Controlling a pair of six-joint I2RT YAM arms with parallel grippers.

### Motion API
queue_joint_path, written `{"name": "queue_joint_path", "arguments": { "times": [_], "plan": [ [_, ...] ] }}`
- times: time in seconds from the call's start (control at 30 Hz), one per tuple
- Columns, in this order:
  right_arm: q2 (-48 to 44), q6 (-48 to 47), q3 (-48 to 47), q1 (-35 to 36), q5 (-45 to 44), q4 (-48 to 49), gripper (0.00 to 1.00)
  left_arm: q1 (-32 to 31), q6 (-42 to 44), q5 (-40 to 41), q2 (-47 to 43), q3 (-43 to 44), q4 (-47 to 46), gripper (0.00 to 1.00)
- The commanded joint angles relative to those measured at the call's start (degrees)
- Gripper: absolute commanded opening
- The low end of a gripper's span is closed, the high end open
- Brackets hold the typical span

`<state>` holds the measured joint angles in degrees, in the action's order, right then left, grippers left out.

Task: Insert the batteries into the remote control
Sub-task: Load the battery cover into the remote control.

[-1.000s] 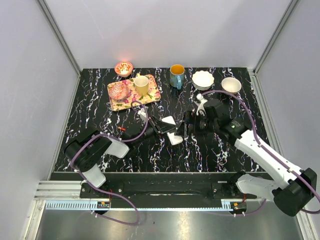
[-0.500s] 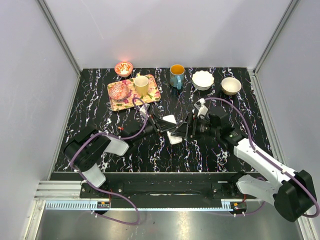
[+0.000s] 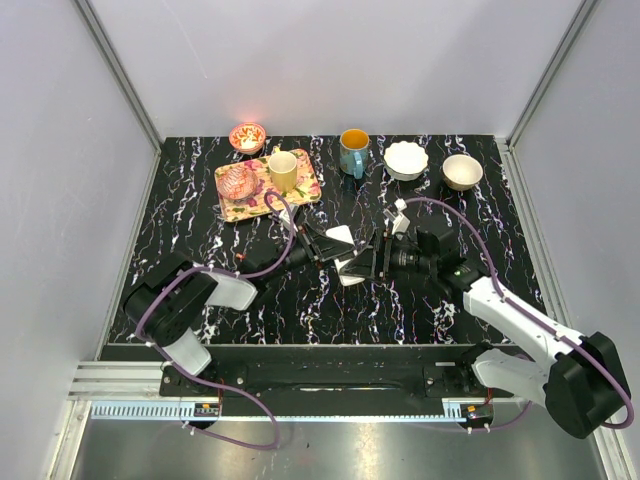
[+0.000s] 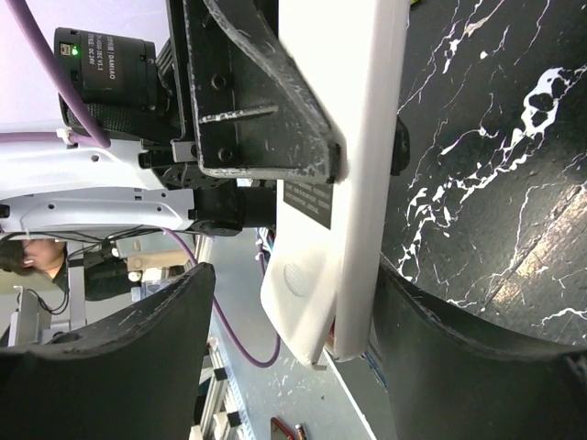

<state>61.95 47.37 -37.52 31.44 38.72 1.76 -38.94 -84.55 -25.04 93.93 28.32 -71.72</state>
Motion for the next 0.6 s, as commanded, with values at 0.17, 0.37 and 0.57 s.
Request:
{"name": "queue_joint_path", "arguments": {
  "times": [0.17, 0.37, 0.57],
  "plan": [
    [0.0, 2.5, 2.0, -0.2, 3.3, 5.9, 0.69, 0.7, -0.2, -0.2, -3.0, 2.4, -22.6, 0.00],
    [-0.1, 4.0, 3.3, -0.4, 3.8, 8.5, 0.64, 0.9, -0.1, 0.0, -3.7, 1.8, -22.7, 0.00],
    [0.3, 5.8, 4.5, -0.7, 4.3, 10.9, 0.58, 1.0, -0.1, 0.1, -4.0, 1.7, -22.8, 0.00]
  ]
}}
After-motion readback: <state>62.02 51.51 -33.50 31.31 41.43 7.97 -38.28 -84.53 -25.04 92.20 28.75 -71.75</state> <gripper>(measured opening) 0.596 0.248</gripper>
